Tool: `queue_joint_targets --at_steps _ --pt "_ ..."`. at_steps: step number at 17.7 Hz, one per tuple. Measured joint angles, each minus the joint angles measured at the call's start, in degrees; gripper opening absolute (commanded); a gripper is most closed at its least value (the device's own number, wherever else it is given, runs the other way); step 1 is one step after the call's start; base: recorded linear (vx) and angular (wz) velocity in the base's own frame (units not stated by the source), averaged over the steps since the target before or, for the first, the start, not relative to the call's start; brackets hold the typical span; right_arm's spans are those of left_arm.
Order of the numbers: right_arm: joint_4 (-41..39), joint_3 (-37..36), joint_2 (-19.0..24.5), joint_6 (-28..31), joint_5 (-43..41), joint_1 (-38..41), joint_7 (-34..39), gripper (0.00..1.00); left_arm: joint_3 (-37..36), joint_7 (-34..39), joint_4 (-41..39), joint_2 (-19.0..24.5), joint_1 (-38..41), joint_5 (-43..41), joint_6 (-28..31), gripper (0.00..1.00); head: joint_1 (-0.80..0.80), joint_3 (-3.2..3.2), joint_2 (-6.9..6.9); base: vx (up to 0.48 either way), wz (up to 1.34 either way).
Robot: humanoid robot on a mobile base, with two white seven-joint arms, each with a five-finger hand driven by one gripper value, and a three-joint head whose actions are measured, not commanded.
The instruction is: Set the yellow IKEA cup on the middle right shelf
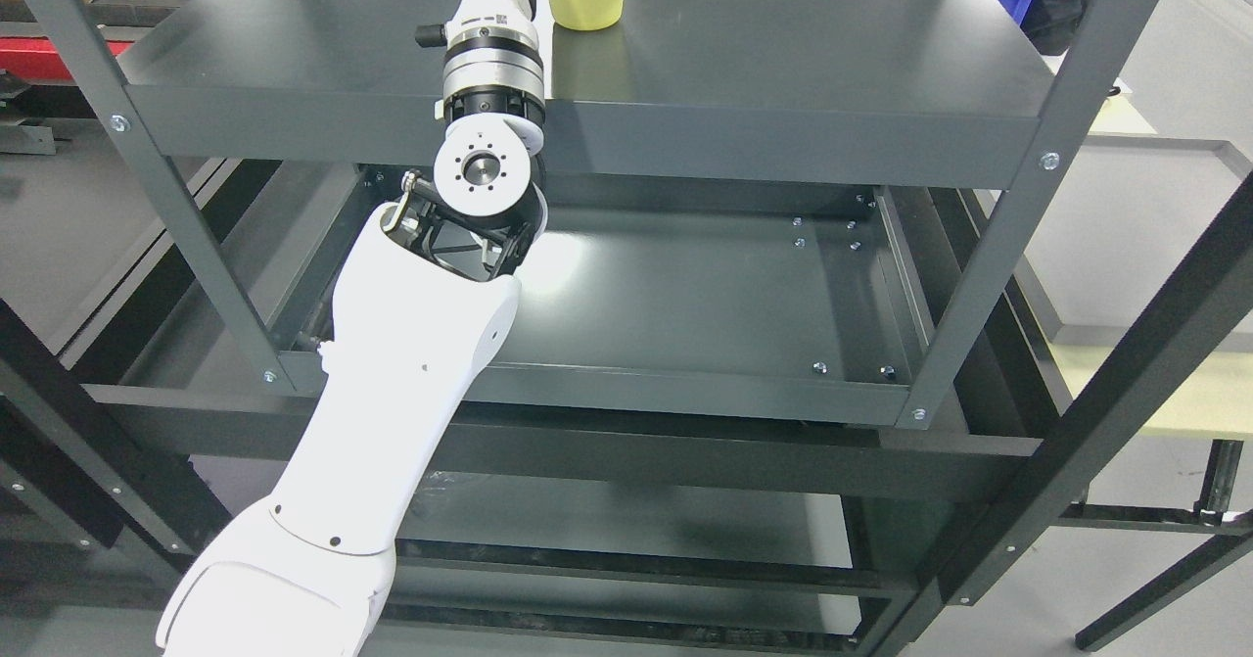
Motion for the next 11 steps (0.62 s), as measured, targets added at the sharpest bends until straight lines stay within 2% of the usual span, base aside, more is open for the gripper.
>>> queue_joint_targets --at_steps 11 --pt "0.0 0.0 0.0 0.0 0.0 0.0 0.0 0.99 -0.1 0.2 -2.2 0.0 -0.6 -0.1 0.0 0.99 0.00 0.00 0.00 -0.036 -0.02"
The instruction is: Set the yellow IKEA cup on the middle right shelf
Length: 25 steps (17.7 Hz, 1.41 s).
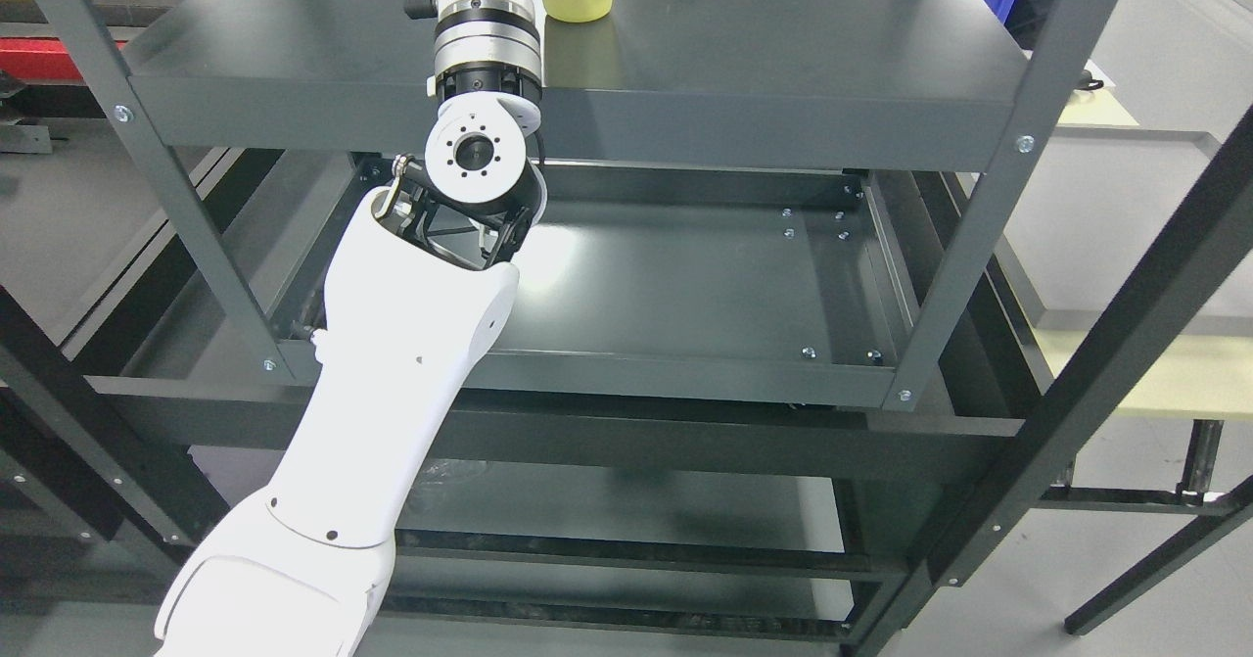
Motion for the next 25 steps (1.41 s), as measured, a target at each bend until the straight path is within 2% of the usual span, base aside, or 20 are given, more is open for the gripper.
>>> queue_joint_targets --at_steps 14,25 --pt "0.0 0.0 0.0 0.0 0.0 0.0 0.0 0.99 -1.4 0.1 -5.2 0.0 2.8 -0.1 2.4 0.99 0.00 0.00 0.00 -0.066 0.01" --pt "0.0 0.0 0.0 0.0 0.0 0.0 0.0 0.99 -7.2 0.1 -13.0 0.0 13.8 -0.2 2.0 0.99 0.00 0.00 0.00 -0.010 0.01"
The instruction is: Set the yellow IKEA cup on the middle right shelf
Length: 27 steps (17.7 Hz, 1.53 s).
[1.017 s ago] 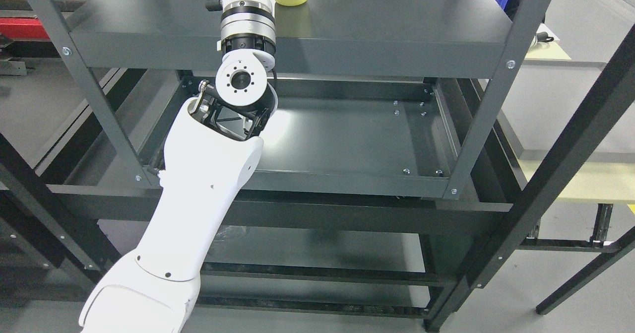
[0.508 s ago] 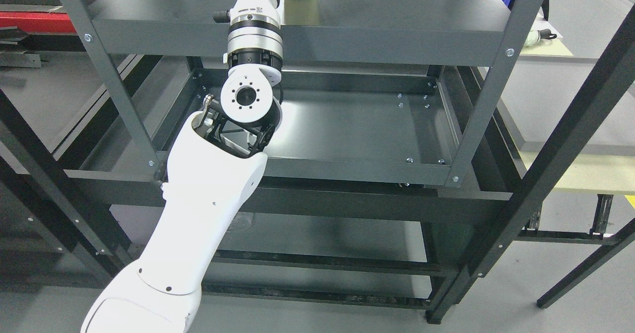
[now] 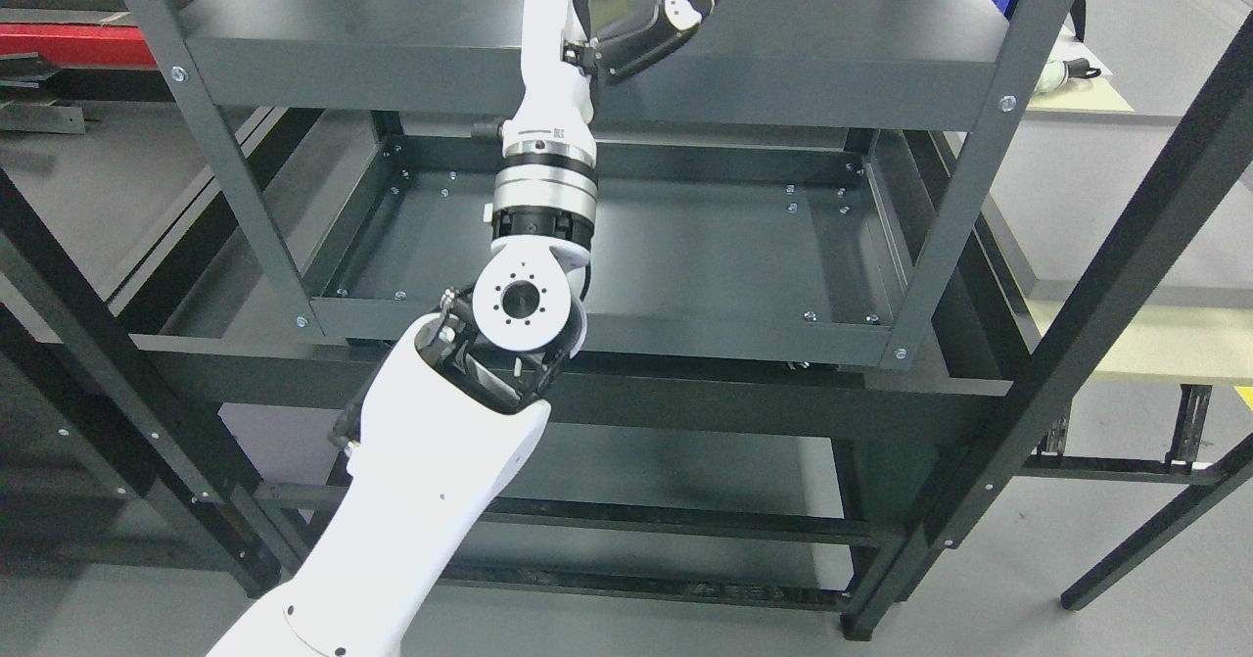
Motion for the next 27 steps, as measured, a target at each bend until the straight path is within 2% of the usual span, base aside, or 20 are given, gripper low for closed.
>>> queue_joint_targets --at_steps 8,12,18,21,24,27 --pt "0.0 0.0 0.0 0.0 0.0 0.0 0.0 0.99 -7.6 0.0 -4.3 0.0 8.4 -0.5 -4.2 0.99 0.00 0.00 0.00 -0.094 0.10" --pt "0.0 0.0 0.0 0.0 0.0 0.0 0.0 0.99 -8.8 0.1 -5.0 0.0 14.5 -0.8 -6.0 0.99 0.00 0.00 0.00 -0.101 0.10" --pt "0.0 0.0 0.0 0.0 0.0 0.0 0.0 0.99 -1.7 -2.1 -0.9 0.0 19.7 -1.0 -6.6 0.99 0.00 0.00 0.00 -0.052 0.02" --pt "0.0 0.0 0.0 0.0 0.0 0.0 0.0 0.99 3.7 -9.4 2.2 0.0 20.7 -1.0 -6.4 0.98 0.00 0.00 0.00 0.000 0.00" --pt "0.0 0.0 0.0 0.0 0.0 0.0 0.0 0.99 9.1 -18.0 5.2 0.0 21.3 -1.0 -2.7 0.99 0.00 0.00 -0.01 0.000 0.00" --pt "0.0 0.0 0.0 0.0 0.0 0.0 0.0 0.99 14.7 -21.2 7.8 0.0 21.7 -1.0 3.0 0.99 0.00 0.00 -0.01 0.003 0.00"
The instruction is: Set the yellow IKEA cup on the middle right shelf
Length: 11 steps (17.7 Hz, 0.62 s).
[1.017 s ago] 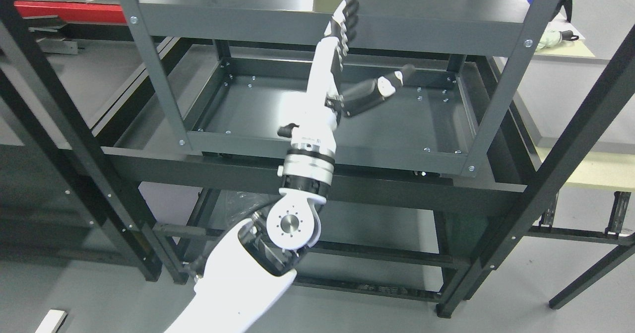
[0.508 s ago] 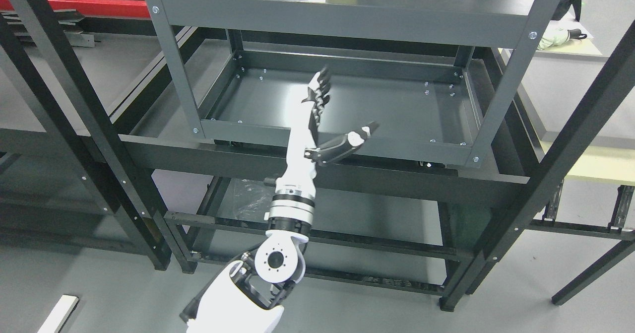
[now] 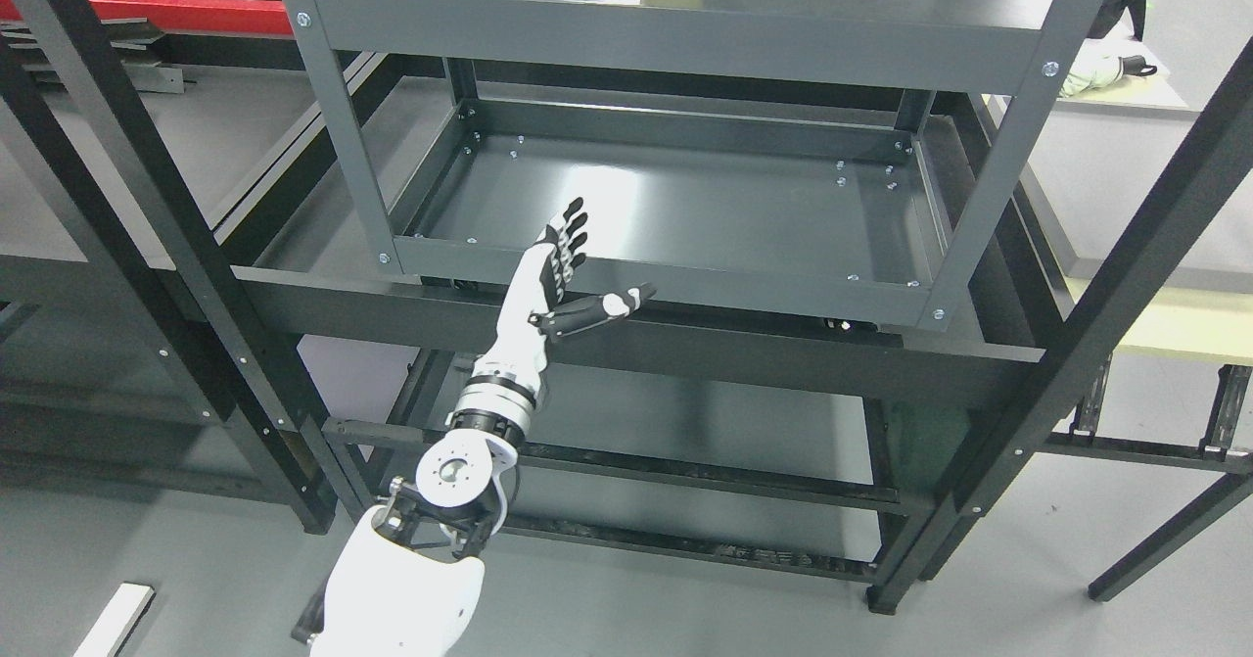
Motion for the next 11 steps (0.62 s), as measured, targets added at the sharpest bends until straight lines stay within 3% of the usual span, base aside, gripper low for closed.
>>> queue_joint_targets --at_steps 11 --pt "0.0 0.0 0.0 0.0 0.0 0.0 0.0 0.99 10.8 0.1 4.3 0.0 -1.3 -0.2 1.4 1.00 0.00 0.00 0.00 0.060 -0.06"
